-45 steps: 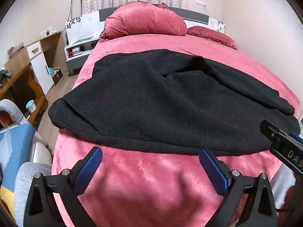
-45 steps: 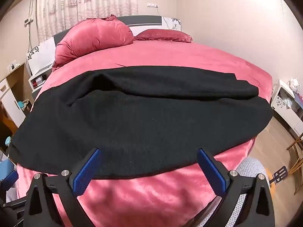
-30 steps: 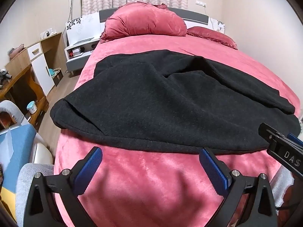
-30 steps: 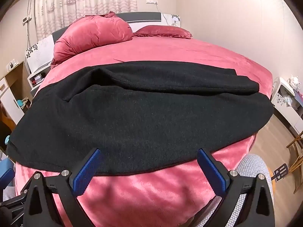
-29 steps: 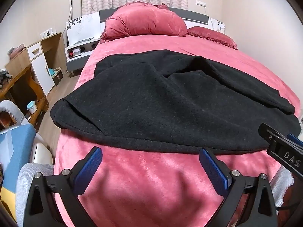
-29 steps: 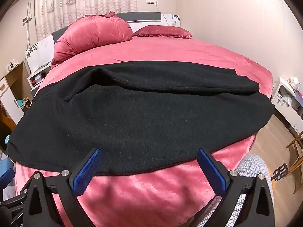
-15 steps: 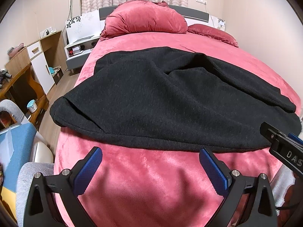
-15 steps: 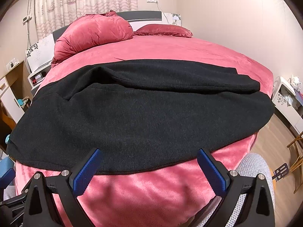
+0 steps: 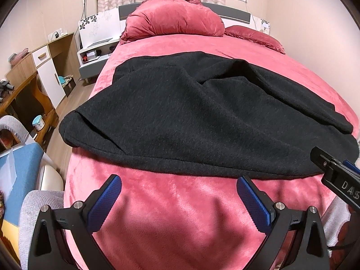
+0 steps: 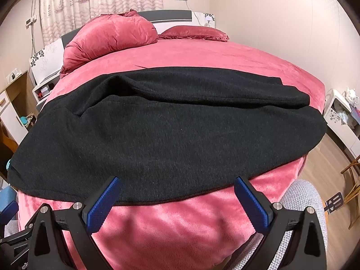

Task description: Fold large clothes

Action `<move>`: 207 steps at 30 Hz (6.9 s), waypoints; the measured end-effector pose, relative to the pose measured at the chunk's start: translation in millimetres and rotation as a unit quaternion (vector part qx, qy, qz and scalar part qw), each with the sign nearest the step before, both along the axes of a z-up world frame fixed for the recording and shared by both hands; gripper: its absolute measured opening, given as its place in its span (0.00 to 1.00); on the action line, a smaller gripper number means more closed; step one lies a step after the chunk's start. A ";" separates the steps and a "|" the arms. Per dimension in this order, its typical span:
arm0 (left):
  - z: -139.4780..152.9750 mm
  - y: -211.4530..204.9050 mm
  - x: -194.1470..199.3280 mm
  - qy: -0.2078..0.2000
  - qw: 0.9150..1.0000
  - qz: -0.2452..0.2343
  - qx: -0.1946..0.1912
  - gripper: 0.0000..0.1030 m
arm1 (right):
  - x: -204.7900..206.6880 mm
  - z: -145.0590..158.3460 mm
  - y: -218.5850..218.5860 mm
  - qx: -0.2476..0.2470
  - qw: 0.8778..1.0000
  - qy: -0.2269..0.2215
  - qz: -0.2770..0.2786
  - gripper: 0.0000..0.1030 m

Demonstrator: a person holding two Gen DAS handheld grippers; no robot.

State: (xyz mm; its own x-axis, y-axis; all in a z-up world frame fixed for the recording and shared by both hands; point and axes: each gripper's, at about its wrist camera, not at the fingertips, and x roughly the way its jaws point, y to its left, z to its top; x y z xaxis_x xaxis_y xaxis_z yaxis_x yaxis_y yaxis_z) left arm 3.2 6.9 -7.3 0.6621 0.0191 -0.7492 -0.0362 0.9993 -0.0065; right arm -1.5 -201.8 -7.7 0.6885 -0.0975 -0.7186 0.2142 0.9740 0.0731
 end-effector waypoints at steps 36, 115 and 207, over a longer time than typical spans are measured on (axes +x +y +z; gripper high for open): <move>-7.7 9.0 7.2 0.027 1.000 0.017 -0.002 1.00 | -0.8 -5.9 0.0 0.007 1.000 0.012 0.007 1.00; 18.6 229.0 44.7 0.002 0.949 0.152 -0.277 0.29 | 7.4 -75.7 -414.8 0.291 0.904 0.047 -0.311 0.13; -24.0 166.4 373.0 -0.005 0.988 0.151 0.041 0.48 | 375.7 -57.0 -453.1 0.193 0.957 0.151 -0.155 0.67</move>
State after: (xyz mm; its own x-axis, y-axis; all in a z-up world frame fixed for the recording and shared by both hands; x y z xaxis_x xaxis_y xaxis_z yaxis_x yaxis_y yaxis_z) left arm 376.1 173.2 -31.3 0.6241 0.2770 -0.7306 -0.3337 0.9400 0.0713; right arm 374.2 -654.9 -64.7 0.4244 0.0498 -0.9041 0.5562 0.7736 0.3037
